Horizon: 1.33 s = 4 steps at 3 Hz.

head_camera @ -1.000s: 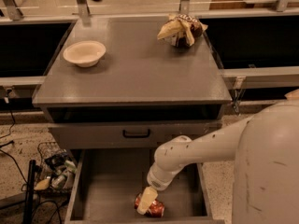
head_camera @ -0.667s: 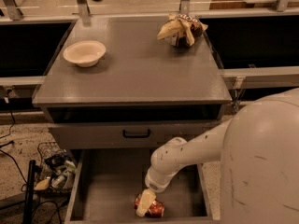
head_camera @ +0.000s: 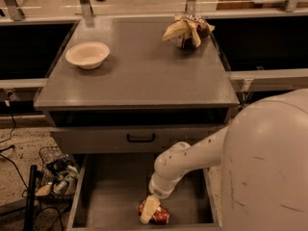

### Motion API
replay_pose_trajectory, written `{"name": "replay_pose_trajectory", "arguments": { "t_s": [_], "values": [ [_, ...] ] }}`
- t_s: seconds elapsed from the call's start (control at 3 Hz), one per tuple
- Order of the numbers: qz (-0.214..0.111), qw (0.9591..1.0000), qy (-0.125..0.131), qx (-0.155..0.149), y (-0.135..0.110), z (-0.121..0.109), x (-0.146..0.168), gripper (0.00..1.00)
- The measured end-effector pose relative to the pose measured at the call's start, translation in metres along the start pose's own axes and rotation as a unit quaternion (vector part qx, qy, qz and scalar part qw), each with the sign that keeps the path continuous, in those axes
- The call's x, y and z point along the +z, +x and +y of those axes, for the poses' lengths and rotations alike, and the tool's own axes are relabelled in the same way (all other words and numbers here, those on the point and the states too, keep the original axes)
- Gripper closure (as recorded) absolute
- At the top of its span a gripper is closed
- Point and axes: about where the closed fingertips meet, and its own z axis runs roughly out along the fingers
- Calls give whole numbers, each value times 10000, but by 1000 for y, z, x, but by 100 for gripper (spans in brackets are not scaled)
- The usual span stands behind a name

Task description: Pick coke can from middle drawer and place on counter

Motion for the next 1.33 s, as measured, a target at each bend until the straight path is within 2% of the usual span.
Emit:
{"name": "replay_pose_trajectory", "arguments": {
  "t_s": [1.0, 1.33],
  "values": [
    [453, 9987, 164, 192, 5, -3, 32, 0],
    [454, 9987, 164, 192, 5, -3, 32, 0]
  ]
}}
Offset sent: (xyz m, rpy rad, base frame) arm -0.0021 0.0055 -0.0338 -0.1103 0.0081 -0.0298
